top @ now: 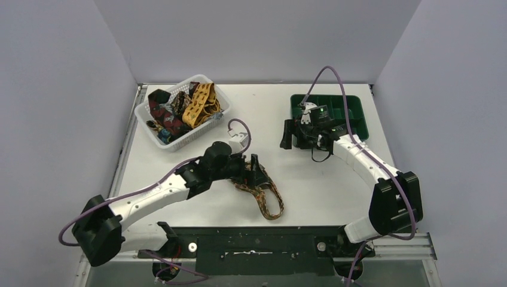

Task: Roll the ties
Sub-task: Place the tie at the center of the board, then flatten out the tie at the center of the board.

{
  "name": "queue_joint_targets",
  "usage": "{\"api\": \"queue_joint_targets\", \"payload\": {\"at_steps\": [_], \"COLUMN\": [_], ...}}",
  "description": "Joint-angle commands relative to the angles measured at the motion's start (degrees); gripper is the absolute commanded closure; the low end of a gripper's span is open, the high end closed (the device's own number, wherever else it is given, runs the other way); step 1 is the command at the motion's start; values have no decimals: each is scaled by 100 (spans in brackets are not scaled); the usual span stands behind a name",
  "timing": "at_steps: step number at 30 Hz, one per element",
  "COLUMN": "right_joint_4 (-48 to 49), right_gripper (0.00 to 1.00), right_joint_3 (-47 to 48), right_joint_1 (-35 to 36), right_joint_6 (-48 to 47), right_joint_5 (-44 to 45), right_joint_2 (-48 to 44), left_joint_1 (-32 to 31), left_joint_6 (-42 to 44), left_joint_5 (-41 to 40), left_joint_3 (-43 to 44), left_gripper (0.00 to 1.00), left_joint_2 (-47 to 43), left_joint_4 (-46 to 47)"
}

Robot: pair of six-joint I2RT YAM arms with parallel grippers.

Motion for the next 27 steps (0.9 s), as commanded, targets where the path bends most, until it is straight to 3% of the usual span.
{"api": "queue_joint_targets", "payload": {"at_steps": [1, 4, 7, 10, 16, 23, 26, 27], "right_joint_4": [333, 767, 1221, 1648, 2148, 1953, 1808, 1726], "right_gripper": [0, 4, 10, 17, 22, 38, 58, 69], "right_joint_3": [-422, -759, -987, -1198, -1089, -459, -273, -214], "right_joint_1": [87, 375, 1109, 1813, 2636, 2939, 3003, 3004], "right_joint_6": [62, 192, 110, 11, 56, 19, -23, -4], "right_joint_5": [-530, -924, -886, -593, -342, -425, -335, -224], "right_joint_2": [-446, -584, -719, -704, -145, 821, 983, 973], "left_joint_1": [268, 882, 1820, 2278, 2331, 2365, 2375, 2383], "left_joint_6": [33, -253, -403, -445, -487, -597, -596, -597], "left_joint_5": [-1041, -1322, -962, -689, -614, -707, -731, -723], "left_joint_3": [-20, -389, -784, -1032, -1097, -1272, -1320, -1335], "left_gripper": [11, 11, 11, 11, 14, 16, 17, 17], "left_joint_2": [-923, -1403, -1583, -1498, -1039, -1150, -1225, -1240], "left_joint_4": [-674, -993, -1062, -960, -893, -837, -869, -838]}}
